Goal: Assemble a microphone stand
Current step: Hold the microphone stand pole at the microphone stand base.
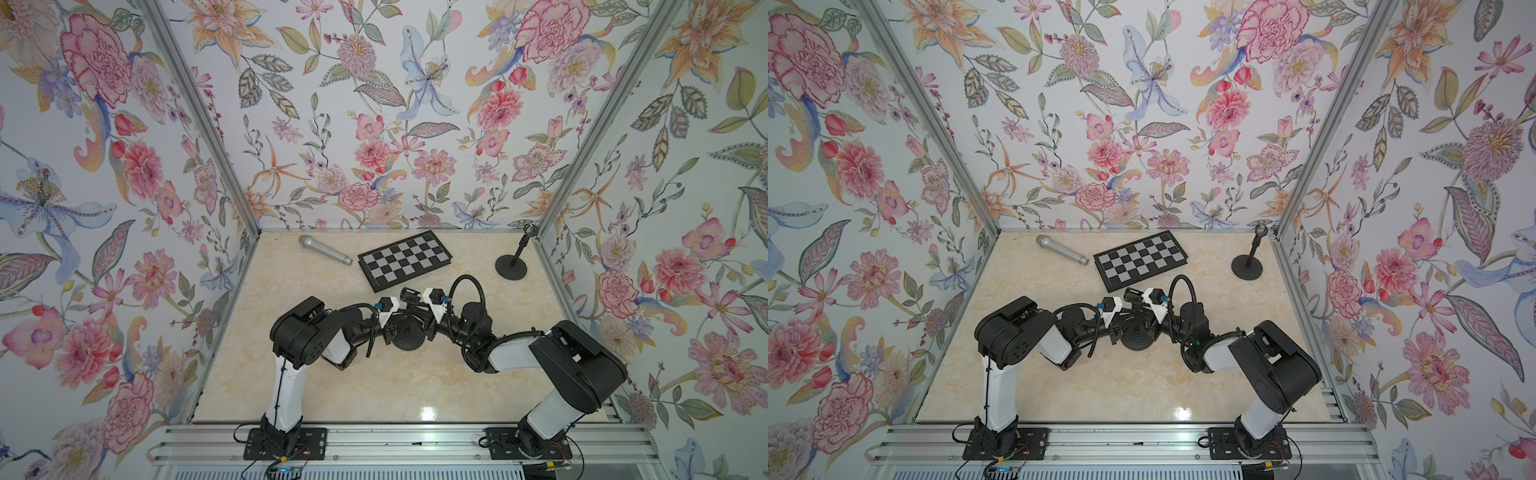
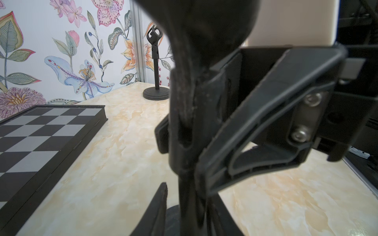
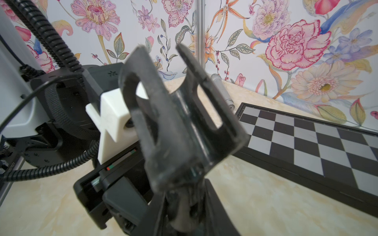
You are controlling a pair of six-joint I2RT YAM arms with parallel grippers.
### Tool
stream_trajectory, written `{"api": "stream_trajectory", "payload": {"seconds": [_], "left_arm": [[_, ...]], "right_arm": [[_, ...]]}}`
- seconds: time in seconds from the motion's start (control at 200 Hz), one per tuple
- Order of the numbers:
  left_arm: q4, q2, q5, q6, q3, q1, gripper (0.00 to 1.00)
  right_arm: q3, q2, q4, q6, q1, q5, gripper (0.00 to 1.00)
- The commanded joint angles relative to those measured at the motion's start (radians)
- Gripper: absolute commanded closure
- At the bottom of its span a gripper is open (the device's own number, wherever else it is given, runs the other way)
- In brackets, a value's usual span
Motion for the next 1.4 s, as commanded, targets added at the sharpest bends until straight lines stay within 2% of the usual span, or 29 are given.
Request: {"api": "stream_trajectory", "payload": {"seconds": [0.0, 0.155, 0.32, 0.596, 0.846, 1.011, 1.126, 1.186, 1.286, 1.316, 1.391], "left_arm": [[0.259, 0.032, -0.003, 0.053, -0.024, 0.006, 0.68], [0.258, 0.038, -0.003, 0.138, -0.068, -0.001, 0.69], [0.259, 0.071, -0.003, 0.166, -0.068, -0.006, 0.69], [0.259, 0.103, -0.03, 0.148, 0.003, -0.021, 0.7], [0.26, 0.115, -0.028, 0.132, 0.032, -0.029, 0.72], [0.259, 0.126, -0.022, 0.149, 0.026, -0.041, 0.87], [0.26, 0.135, -0.039, 0.155, -0.009, -0.05, 0.89], [0.26, 0.127, -0.056, 0.186, -0.031, -0.059, 0.9], [0.26, 0.139, -0.055, 0.162, -0.024, -0.052, 0.96], [0.26, 0.145, -0.036, 0.161, -0.019, -0.054, 1.0], [0.26, 0.147, -0.033, 0.174, -0.017, -0.056, 1.0]], "right_arm": [[-0.023, 0.032, 0.04, -0.031, 0.012, 0.01, 0.88], [-0.059, 0.033, 0.049, -0.044, 0.012, 0.019, 0.88], [-0.075, 0.017, 0.007, -0.073, 0.016, 0.029, 0.88], [-0.04, -0.033, -0.123, -0.145, 0.009, 0.057, 0.88], [-0.06, -0.024, -0.113, -0.131, -0.001, 0.041, 0.88], [-0.076, 0.001, -0.075, -0.097, 0.002, 0.017, 0.87], [-0.094, -0.007, -0.045, -0.078, 0.0, 0.003, 0.82], [-0.097, -0.021, -0.065, -0.094, -0.005, -0.042, 0.76], [-0.088, -0.042, -0.105, -0.122, -0.032, -0.161, 0.62], [-0.082, -0.049, -0.114, -0.12, -0.049, -0.201, 0.59], [-0.059, -0.067, -0.149, -0.126, -0.091, -0.297, 0.54]]}}
